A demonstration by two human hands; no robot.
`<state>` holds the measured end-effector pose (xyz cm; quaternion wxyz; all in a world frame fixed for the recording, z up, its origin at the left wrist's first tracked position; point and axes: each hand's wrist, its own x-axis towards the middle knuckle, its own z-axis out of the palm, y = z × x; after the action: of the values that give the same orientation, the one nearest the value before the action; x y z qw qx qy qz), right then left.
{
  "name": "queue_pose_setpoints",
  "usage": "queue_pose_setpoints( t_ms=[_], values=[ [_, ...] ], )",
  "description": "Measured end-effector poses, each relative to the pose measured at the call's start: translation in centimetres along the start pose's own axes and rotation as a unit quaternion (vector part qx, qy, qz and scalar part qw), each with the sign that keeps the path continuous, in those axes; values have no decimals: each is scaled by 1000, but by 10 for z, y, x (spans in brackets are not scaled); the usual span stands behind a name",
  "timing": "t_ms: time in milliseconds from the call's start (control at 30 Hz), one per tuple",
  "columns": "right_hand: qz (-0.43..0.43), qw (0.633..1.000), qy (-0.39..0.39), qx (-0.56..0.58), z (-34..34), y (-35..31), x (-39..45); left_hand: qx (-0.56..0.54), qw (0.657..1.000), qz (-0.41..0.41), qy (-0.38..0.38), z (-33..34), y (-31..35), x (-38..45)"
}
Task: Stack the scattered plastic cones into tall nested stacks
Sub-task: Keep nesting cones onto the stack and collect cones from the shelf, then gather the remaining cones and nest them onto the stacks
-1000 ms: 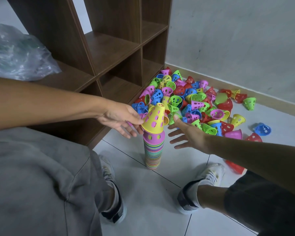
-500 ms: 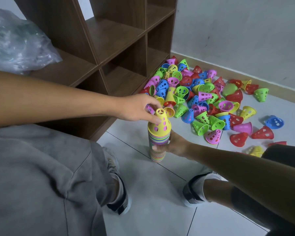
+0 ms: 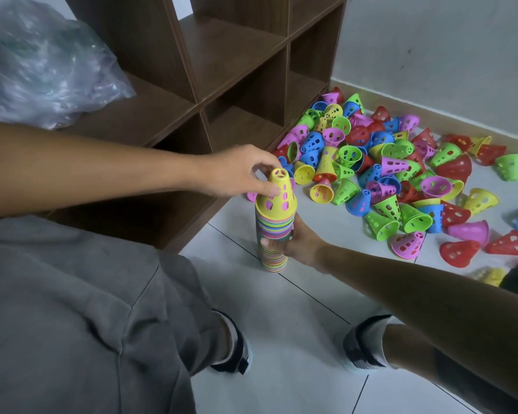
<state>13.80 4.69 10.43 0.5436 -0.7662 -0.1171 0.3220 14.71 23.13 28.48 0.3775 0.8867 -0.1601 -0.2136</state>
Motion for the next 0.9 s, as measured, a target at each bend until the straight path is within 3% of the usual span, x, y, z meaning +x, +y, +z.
queue_pose_setpoints(
  t_ms=[267, 533, 900],
  values=[
    [-21, 1000, -14, 18, 38, -19, 51, 95, 992, -27, 79, -39, -26, -26],
    [-36, 999, -40, 10, 88, -40, 111, 254, 953, -51, 158, -68, -51, -54],
    [-48, 997, -52, 7, 135, -61, 145, 293, 930, -95, 200, -90, -79, -84]
  ],
)
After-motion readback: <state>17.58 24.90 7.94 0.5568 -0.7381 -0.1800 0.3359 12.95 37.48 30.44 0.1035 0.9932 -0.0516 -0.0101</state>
